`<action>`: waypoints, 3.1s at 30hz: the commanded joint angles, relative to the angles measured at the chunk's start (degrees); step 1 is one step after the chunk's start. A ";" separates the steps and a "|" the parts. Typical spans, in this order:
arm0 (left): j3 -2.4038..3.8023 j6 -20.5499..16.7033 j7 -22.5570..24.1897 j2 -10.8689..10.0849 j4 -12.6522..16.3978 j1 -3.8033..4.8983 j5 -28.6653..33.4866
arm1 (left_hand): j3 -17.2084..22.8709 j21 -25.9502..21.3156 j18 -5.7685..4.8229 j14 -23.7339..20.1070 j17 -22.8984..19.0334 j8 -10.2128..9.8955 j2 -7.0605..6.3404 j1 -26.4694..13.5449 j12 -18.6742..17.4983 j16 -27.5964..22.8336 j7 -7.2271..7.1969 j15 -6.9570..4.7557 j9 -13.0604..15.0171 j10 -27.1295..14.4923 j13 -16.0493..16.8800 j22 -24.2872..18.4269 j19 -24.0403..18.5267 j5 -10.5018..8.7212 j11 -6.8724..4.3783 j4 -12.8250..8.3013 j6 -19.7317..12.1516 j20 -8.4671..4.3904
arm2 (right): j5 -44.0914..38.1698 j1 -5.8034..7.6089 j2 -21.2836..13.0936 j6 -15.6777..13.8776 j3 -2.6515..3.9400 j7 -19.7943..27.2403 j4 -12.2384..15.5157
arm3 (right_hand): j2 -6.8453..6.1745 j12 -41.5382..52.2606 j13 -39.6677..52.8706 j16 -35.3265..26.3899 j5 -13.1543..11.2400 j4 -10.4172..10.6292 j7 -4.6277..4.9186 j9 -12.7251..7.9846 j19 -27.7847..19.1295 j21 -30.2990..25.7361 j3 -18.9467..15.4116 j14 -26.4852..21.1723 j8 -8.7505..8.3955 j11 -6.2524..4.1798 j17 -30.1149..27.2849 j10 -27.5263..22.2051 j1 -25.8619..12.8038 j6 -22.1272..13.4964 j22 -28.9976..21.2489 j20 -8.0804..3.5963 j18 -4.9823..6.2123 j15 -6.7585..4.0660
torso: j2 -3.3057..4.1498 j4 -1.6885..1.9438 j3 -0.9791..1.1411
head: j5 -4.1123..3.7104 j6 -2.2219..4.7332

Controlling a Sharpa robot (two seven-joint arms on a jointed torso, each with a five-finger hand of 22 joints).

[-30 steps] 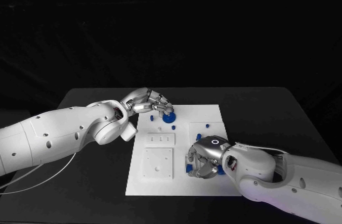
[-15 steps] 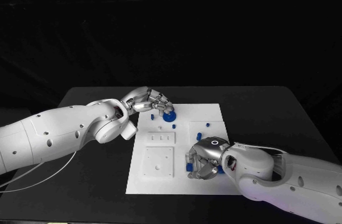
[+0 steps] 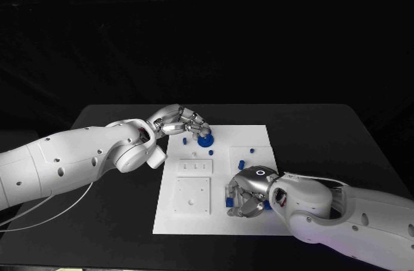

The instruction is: Assemble the parts on the task board

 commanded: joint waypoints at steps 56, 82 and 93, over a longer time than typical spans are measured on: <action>0.03 0.49 -0.06 -0.13 -0.05 -0.04 0.57 | 0.11 0.13 -0.43 0.34 -0.29 -0.42 0.09 -0.08 -0.11 0.39 0.19 0.02 -0.07 -0.50 -0.19 0.64 0.26 0.05 -0.10 0.34 -0.47 0.00 | 2.56 -0.22 0.14 0.73 -0.21 3.14 -0.57 | 0.03 0.18 -0.30 -0.38 -0.26 -0.32 0.63 0.21 -0.06 -0.32 -0.37 0.04 1.40 -0.29 0.16 0.19 3.23 0.90 0.66 -0.36 5.50 -0.21 | 0.03 -0.04 -0.04 | 0.02 -0.48; 0.03 0.30 -0.03 -0.06 -0.42 -0.04 0.75 | 0.17 0.10 -0.43 0.30 -0.37 -0.47 0.10 0.03 -0.11 0.40 0.22 0.04 -0.08 -0.58 -0.25 0.65 0.24 0.05 -0.07 0.32 -0.55 0.01 | 3.57 -0.23 -1.21 -2.31 -0.19 4.88 0.59 | 0.04 0.26 -0.37 -0.39 -0.25 -0.36 0.20 0.37 0.03 -0.23 -0.22 0.07 2.02 -0.72 0.18 0.39 4.19 1.96 0.72 -0.33 5.50 -0.62 | 0.04 -0.03 -0.02 | 0.05 -0.66; 0.03 0.32 -0.07 -0.12 -0.40 -0.05 0.78 | 0.21 0.10 -0.43 0.29 -0.40 -0.48 0.14 0.11 -0.11 0.41 0.22 0.04 -0.09 -0.60 -0.26 0.66 0.24 0.05 -0.06 0.30 -0.57 0.00 | 2.90 -0.22 -1.84 -3.46 -0.18 5.18 0.99 | 0.14 0.27 -0.44 -0.42 -0.24 -1.45 0.07 0.37 0.12 -0.20 -0.05 0.10 2.18 -0.84 0.18 0.50 5.86 2.23 0.71 -0.37 5.50 -0.74 | 0.04 -0.01 -0.03 | 0.06 -0.65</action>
